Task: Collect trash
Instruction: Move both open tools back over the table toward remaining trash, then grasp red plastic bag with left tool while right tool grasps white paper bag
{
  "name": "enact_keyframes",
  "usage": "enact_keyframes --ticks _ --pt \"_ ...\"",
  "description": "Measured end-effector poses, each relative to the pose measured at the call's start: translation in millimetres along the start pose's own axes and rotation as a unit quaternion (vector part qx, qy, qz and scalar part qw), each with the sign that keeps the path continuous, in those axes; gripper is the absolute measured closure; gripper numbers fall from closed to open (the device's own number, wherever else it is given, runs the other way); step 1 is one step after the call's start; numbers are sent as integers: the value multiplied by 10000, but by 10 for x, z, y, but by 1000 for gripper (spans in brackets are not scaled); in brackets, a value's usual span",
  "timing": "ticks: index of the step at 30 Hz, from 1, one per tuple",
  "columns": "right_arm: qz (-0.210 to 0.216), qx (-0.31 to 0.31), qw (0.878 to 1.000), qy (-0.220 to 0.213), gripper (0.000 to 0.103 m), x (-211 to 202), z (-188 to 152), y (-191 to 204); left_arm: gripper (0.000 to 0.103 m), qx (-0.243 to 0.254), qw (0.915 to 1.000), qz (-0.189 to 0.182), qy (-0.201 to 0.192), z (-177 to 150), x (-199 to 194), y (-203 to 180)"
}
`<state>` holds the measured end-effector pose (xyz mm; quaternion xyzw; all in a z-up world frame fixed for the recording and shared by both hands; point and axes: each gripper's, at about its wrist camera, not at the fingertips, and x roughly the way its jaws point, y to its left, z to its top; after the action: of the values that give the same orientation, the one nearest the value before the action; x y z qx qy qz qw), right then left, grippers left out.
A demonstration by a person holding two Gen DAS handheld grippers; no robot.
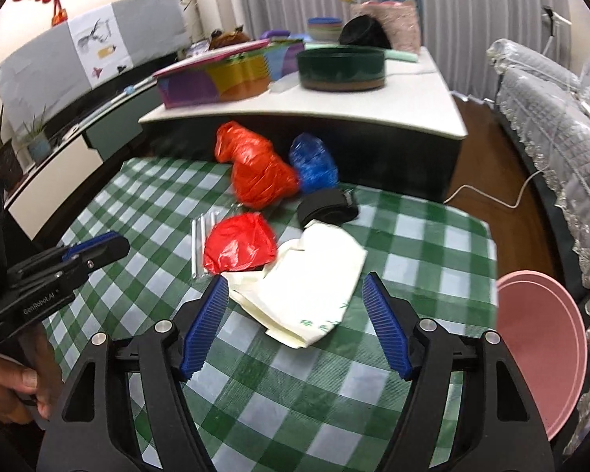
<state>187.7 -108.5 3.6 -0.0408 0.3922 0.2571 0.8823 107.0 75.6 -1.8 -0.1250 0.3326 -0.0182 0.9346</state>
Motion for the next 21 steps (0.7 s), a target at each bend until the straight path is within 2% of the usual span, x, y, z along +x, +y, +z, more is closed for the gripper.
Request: enact_keyframes --ticks 5,8,12,15,18,21 --pt "71 -194 9995 220 37 194 -11 83 82 -72 10000 6 48 8 78 33" --pt "106 -288 9989 360 50 288 -38 100 82 -107 9999 6 77 10 127 38" --pt "205 -386 9975 556 75 363 -121 72 82 -141 9998 1 139 12 227 34" --pt "216 -441 9967 650 86 372 -183 26 82 -197 9996 -9 225 9 345 13" --pt "170 -399 9968 666 87 344 -212 -61 82 -220 9993 -32 288 5 441 -26" --pt "123 -287 9976 611 88 277 -216 -180 69 -254 9991 -17 332 -5 555 -81"
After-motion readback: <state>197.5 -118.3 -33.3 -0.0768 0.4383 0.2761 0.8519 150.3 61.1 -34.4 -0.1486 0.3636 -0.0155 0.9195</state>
